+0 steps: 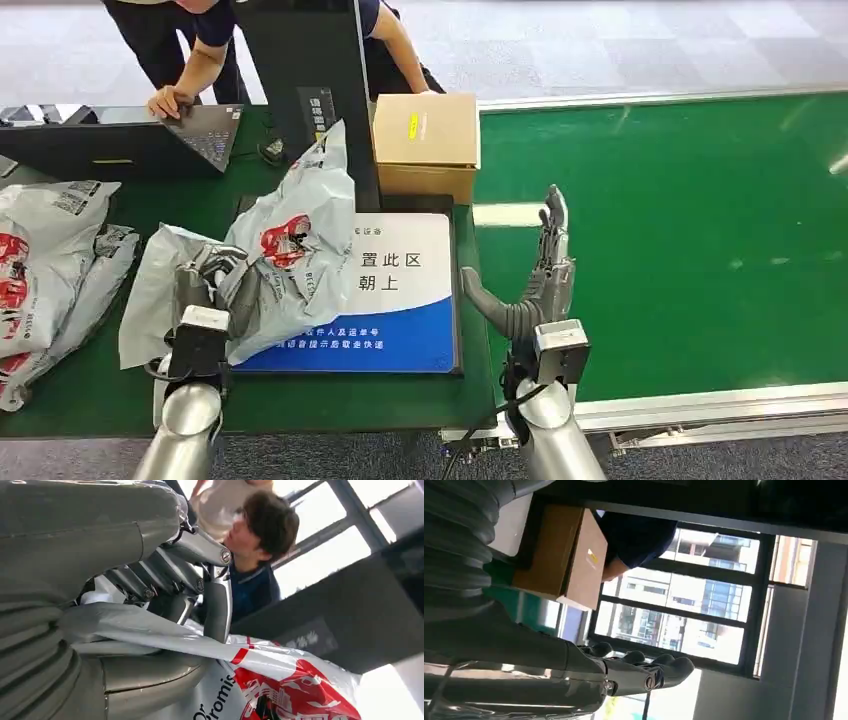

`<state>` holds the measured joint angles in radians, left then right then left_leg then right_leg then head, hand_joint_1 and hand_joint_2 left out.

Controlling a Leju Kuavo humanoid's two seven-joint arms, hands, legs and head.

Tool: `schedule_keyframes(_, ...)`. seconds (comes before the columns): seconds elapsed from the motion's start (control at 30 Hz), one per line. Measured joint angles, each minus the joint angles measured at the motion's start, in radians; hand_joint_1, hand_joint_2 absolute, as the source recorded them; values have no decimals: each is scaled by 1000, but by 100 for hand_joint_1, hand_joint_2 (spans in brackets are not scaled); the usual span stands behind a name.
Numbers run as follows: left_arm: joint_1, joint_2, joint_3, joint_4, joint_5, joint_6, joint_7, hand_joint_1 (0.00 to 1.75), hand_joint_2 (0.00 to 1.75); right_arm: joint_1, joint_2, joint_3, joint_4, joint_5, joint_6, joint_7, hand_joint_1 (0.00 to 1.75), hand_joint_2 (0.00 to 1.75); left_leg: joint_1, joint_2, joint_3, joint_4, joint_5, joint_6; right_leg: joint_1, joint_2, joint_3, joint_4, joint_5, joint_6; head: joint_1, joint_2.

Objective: Moved the parcel from conveyor to table for the left to box.

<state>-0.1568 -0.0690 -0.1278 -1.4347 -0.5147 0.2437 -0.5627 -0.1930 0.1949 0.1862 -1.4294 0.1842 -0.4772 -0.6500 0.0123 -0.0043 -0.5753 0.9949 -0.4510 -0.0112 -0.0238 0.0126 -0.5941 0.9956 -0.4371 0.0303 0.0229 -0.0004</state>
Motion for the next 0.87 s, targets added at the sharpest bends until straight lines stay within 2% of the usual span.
schedule_keyframes(0.2,1,-19,30,-42,15,139,-3,175,175,15,0,0,-11,7,-14,-6,0,175,0,0,0,0,0,0,0,0,0,0,0,0,0,0)
schedule_keyframes(0.53,-23,-27,67,-58,26,183,51,175,175,30,0,-1,-27,14,-19,-11,0,175,0,0,0,0,0,0,0,0,0,0,0,0,0,0)
schedule_keyframes(0.73,-39,-27,79,-53,-79,289,96,175,175,37,0,-1,-36,24,-34,-11,0,175,0,0,0,0,0,0,0,0,0,0,0,0,0,0)
schedule_keyframes(0.77,-42,-27,84,-52,-103,316,103,168,175,38,0,-1,-39,26,-35,-10,0,175,0,0,0,0,0,0,0,0,0,0,0,0,0,0)
schedule_keyframes(0.8,-44,-27,87,-50,-127,344,111,119,175,39,0,-1,-42,30,-36,-8,0,175,0,0,0,0,0,0,0,0,0,0,0,0,0,0)
schedule_keyframes(0.83,-46,-27,90,-48,-152,367,124,5,175,40,0,-1,-44,33,-37,-8,0,175,0,0,0,0,0,0,0,0,0,0,0,0,0,0)
schedule_keyframes(0.87,-48,-27,91,-46,-187,380,151,0,175,41,0,-1,-45,35,-39,-7,0,175,0,0,0,0,0,0,0,0,0,0,0,0,0,0)
